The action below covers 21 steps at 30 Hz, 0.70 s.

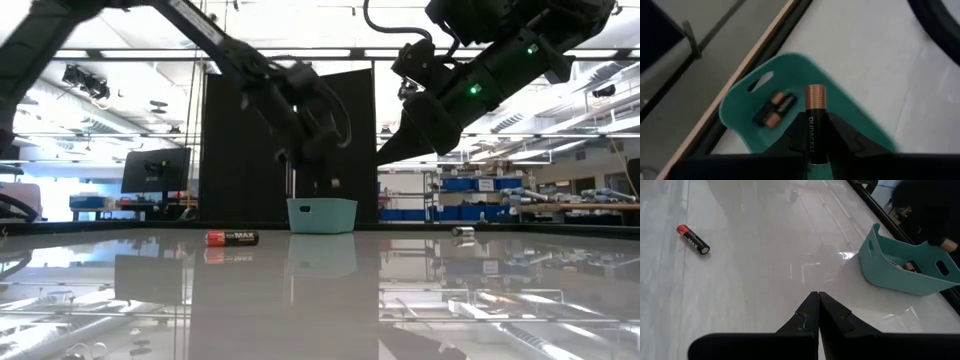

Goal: Sort batteries
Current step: Put the brown battery into the green bin

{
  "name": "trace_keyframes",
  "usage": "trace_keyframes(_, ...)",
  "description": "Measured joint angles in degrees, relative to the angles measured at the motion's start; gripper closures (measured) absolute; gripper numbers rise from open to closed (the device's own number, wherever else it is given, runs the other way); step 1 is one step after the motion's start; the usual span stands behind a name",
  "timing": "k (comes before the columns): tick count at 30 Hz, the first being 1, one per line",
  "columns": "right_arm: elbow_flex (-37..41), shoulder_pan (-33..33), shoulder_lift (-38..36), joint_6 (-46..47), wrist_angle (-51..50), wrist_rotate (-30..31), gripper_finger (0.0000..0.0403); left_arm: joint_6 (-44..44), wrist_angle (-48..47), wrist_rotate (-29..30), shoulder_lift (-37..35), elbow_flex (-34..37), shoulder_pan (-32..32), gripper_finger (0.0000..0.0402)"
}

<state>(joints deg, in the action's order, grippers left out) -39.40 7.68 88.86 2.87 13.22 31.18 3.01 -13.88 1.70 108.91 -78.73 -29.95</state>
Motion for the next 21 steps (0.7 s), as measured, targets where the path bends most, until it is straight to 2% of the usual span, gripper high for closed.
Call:
trace_keyframes(5, 0.00, 0.00, 0.00, 0.00, -0.10, 0.00, 0.0391, 1.04, -4.99, -0.29, 6.60, -6.24, -2.24, 0.0356)
trace_keyframes(9, 0.00, 0.00, 0.00, 0.00, -0.56, 0.00, 0.0391, 1.24, -7.72, -0.51, 9.97, -7.69, -2.81, 0.0356)
trace_keyframes(21, 0.00, -0.01, 0.00, 0.02, -0.46, -0.02, 0.0391, 1.22, -8.08, -0.65, 10.84, -7.61, -3.81, 0.0356)
